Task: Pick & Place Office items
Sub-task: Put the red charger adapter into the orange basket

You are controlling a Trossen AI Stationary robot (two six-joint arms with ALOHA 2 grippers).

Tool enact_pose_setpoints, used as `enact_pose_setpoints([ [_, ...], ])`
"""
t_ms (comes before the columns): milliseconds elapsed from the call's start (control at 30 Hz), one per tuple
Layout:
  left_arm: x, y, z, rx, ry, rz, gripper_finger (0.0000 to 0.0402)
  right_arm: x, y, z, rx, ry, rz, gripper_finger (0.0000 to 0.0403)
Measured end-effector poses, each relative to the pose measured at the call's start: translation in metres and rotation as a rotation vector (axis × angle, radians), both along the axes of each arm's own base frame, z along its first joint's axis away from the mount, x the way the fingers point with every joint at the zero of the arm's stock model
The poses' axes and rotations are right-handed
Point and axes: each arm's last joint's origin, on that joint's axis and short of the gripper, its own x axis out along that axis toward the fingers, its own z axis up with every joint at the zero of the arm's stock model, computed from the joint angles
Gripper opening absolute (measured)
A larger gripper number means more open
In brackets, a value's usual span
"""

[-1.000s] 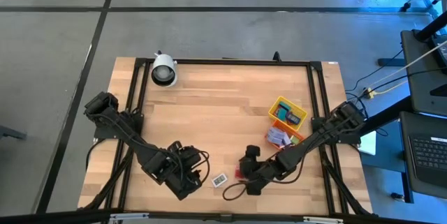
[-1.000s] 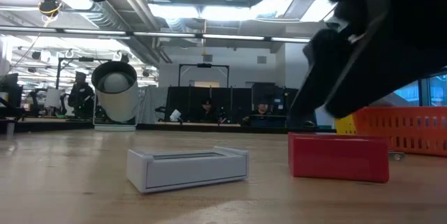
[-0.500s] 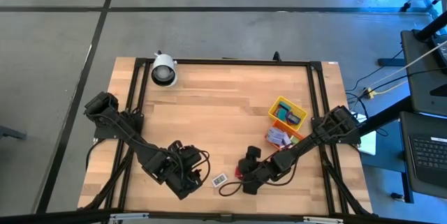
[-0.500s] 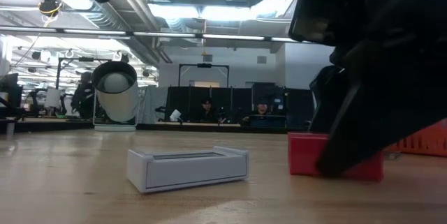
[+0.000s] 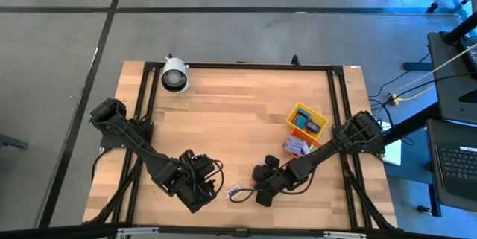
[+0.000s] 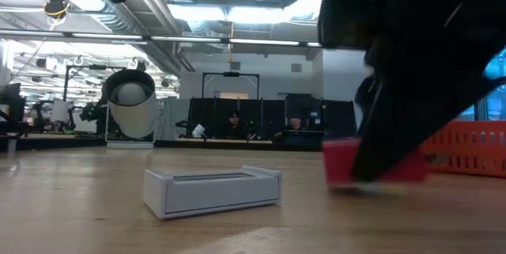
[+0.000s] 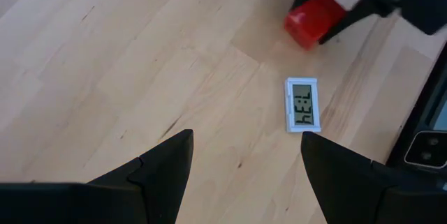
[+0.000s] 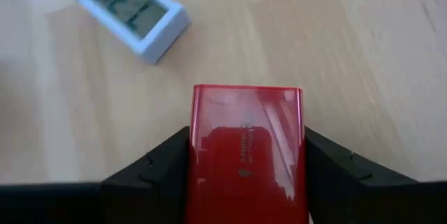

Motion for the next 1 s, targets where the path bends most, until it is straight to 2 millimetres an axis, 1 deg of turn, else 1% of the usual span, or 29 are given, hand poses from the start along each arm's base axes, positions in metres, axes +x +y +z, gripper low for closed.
enact_pose_setpoints([
  [67, 0.001, 0.001, 0.000, 0.000, -0.007, 0.016, 0.0262, 0.002, -0.002, 0.013, -0.002, 0.015, -0.007, 0.0211],
  [133, 0.003, 0.004, 0.000, 0.006, -0.014, 0.029, 0.0262, 0.005, -0.006, 0.035, -0.017, 0.001, -0.030, 0.0211],
  [233, 0.006, 0.009, 0.001, 0.023, -0.027, 0.053, 0.0262, 0.005, -0.017, 0.066, -0.144, -0.028, -0.107, 0.0211],
  [300, 0.009, 0.013, 0.001, 0.030, -0.032, 0.069, 0.0262, 0.005, -0.021, 0.091, -0.220, -0.095, -0.160, 0.0211],
  [400, 0.014, 0.021, 0.001, 0.040, -0.029, 0.086, 0.0262, 0.000, -0.027, 0.132, -0.309, -0.243, -0.212, 0.0211],
  [533, 0.021, 0.032, 0.001, 0.071, -0.014, 0.077, 0.0262, -0.010, -0.038, 0.171, -0.422, -0.379, -0.269, 0.0211],
  [600, 0.025, 0.040, 0.001, 0.081, -0.010, 0.087, 0.0262, -0.018, -0.045, 0.190, -0.482, -0.445, -0.311, 0.0211],
  [700, 0.032, 0.051, 0.001, 0.105, -0.017, 0.113, 0.0262, -0.029, -0.052, 0.211, -0.548, -0.511, -0.355, 0.0211],
  [833, 0.042, 0.069, 0.002, 0.124, -0.023, 0.140, 0.0262, -0.042, -0.061, 0.231, -0.582, -0.548, -0.355, 0.0211],
  [1000, 0.052, 0.092, 0.002, 0.134, -0.022, 0.188, 0.0262, -0.051, -0.066, 0.243, -0.563, -0.560, -0.314, 0.0211],
])
